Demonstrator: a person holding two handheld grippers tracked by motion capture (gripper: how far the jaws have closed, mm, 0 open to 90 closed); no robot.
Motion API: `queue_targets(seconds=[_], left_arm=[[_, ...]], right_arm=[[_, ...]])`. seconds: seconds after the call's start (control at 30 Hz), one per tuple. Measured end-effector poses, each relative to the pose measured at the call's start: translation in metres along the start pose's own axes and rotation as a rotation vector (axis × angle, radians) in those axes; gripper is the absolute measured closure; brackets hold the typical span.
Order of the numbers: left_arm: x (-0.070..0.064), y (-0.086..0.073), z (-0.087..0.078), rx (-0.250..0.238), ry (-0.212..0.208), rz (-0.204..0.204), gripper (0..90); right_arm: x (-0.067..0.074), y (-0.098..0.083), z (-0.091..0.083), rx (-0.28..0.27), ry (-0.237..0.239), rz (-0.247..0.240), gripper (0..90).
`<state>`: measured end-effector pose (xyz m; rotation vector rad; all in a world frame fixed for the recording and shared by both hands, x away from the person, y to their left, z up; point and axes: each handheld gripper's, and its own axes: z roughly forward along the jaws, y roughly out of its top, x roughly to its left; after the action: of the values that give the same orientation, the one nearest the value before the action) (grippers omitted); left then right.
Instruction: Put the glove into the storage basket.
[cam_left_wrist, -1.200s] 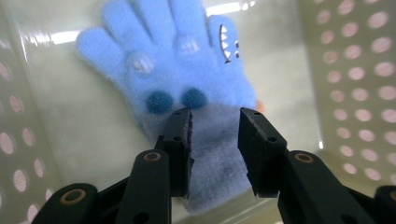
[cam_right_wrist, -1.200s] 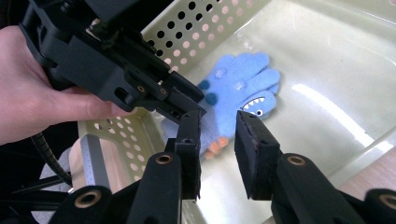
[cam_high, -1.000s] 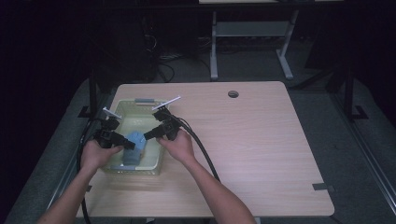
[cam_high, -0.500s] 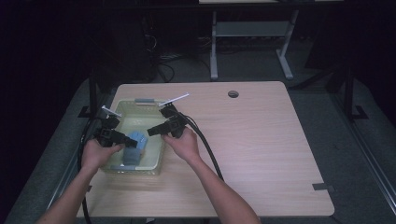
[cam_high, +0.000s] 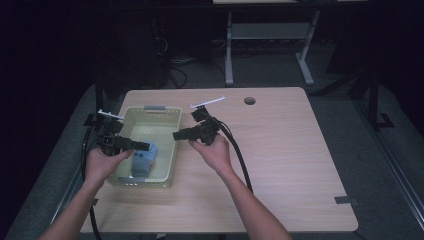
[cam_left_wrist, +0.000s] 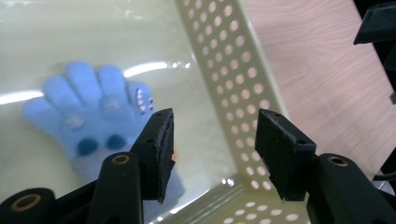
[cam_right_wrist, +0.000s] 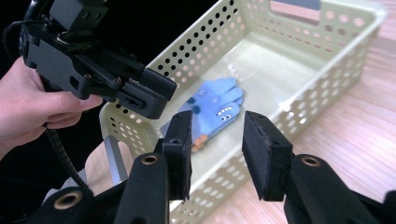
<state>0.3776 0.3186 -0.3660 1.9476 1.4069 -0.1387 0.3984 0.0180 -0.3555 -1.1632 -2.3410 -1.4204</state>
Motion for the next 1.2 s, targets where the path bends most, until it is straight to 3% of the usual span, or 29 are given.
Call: queue_targets(seconds=[0.2,0.37,0.53,1.0,1.2], left_arm=[[-0.013,0.003,0.001,-0.036,-0.057,0.018,44.8],[-0.024,0.005,0.005,-0.04,-0.068,0.05,43.9],[-0.031,0.006,0.008,-0.096,-0.109,0.031,42.4],[-0.06,0.01,0.02,-0.102,-0.144,0.077,36.7],[-0.066,0.008,0.027,-0.123,-0.173,0.064,34.9]], right_arm=[[-0.008,-0.003,-0.019,-0.008,-0.007,0.001,58.9],[-0.015,-0.005,-0.034,-0.024,-0.018,0.008,55.5],[-0.02,-0.008,-0.045,-0.039,-0.018,0.006,54.6],[-0.041,-0.024,-0.073,-0.069,0.017,0.033,46.4],[-0.052,-0.034,-0.088,-0.083,0.021,0.051,42.6]])
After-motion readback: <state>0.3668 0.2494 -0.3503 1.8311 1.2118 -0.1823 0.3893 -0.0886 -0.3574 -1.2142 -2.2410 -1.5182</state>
